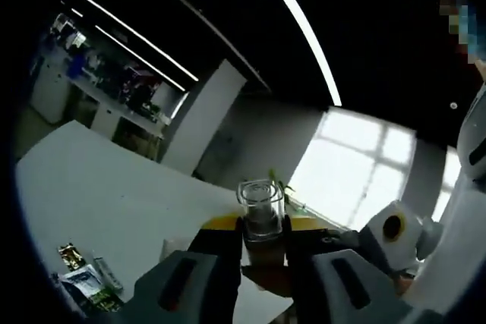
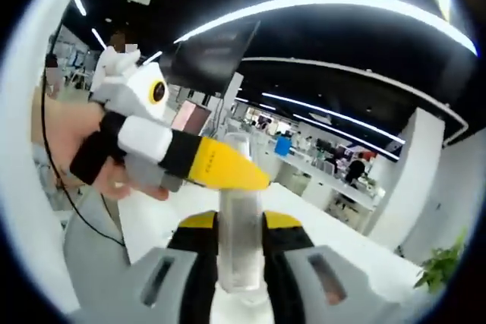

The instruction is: Arrange the skincare products in the storage area until every visible bottle or jar stands upright without overlapping.

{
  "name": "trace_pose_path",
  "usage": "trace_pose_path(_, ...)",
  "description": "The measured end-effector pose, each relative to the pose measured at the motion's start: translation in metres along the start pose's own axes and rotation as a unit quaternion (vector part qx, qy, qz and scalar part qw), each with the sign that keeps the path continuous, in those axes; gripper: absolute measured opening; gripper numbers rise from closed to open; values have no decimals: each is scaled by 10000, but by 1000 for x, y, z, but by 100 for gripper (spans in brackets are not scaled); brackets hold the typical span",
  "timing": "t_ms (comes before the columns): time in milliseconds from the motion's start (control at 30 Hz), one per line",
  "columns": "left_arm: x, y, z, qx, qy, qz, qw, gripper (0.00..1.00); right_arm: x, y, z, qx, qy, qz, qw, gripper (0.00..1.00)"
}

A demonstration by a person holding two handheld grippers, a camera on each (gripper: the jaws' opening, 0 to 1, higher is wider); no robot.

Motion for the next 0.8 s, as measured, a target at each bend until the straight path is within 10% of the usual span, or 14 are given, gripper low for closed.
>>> trace_pose_path(167,-2,-7,-4,-101,-123,26,9999,17,-3,5,-3,-140,-207,-27,9997,21)
trace_pose_path(333,0,-13,-9,-125,-113,-174,9997,16,2,9,-10,-703,457,-77,9964,21)
trace_pose_path(567,5,-18,-4,450,242,-797,9955,16,10,2,-9,-2073,1466,159,9671,24)
trace_pose_path(800,-2,-22,11,1194,372,-818,9888,16,3,-6,-4,-3057,2480,605,9173,24)
Point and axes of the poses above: the point that each gripper's makers call its tool centre point, and the gripper's own axes: y roughly forward along the fingers, z roughly to its right, x roughly out of its underside, the point moved 6 cm from there along -y, roughly backward along the fingers
